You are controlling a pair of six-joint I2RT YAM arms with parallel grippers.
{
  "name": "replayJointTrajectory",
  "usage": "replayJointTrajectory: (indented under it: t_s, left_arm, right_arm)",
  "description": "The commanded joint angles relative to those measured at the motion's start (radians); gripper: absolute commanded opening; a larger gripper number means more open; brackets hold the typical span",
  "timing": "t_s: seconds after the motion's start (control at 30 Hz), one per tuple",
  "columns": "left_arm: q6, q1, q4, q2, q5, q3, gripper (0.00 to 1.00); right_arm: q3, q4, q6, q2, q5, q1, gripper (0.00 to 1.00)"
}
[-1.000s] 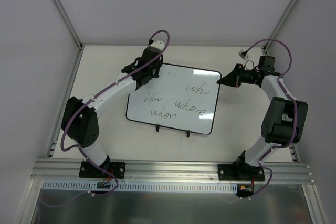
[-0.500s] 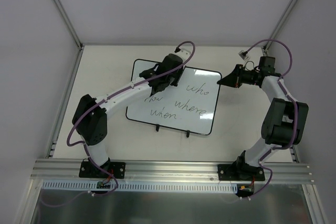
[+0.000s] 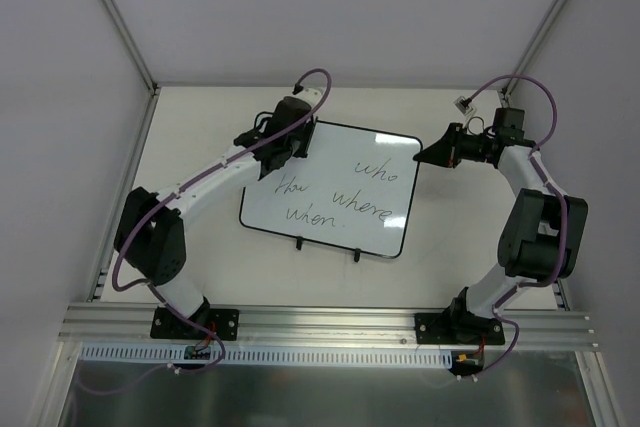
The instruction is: Erase the whiteboard
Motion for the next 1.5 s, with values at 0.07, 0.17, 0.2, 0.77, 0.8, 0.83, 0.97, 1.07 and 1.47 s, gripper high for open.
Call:
replayJointTrajectory:
  t_s: [0.07,0.17,0.2,0.77,0.8,0.83,0.97,1.07,1.47]
  left_arm:
    - [-0.016,0.113,-0.005,-0.084,-0.041,-0.087,0.00]
    - [-0.024,0.159,0.004,-0.111,-0.027,-0.127,0.00]
    - [-0.022,0.168,0.007,-0.114,-0.022,-0.134,0.00]
    - [-0.162,0.151,0.047,-0.179,0.053,-0.297,0.00]
    - [-0.162,0.142,0.050,-0.177,0.050,-0.294,0.00]
    - [-0.160,0.124,0.053,-0.174,0.050,-0.280,0.00]
    - [-0.162,0.078,0.057,-0.131,0.050,-0.219,0.00]
    - [-0.148,0.038,0.055,-0.089,0.050,-0.162,0.00]
    - [-0.105,-0.177,0.055,0.082,0.058,-0.013,0.00]
  right_arm:
    - [-0.008,0.054,-0.106,-0.042,0.099,-0.009,0.00]
    - [-0.007,0.054,-0.106,-0.042,0.099,-0.009,0.00]
    - [-0.007,0.055,-0.106,-0.044,0.099,-0.008,0.00]
    - [0.000,0.051,-0.103,-0.033,0.092,-0.009,0.00]
    - [0.000,0.051,-0.103,-0.033,0.090,-0.009,0.00]
    - [0.000,0.052,-0.103,-0.032,0.090,-0.009,0.00]
    - [0.001,0.051,-0.102,-0.030,0.092,-0.008,0.00]
    - [0.001,0.051,-0.102,-0.027,0.093,-0.009,0.00]
    - [0.000,0.051,-0.103,-0.027,0.099,-0.008,0.00]
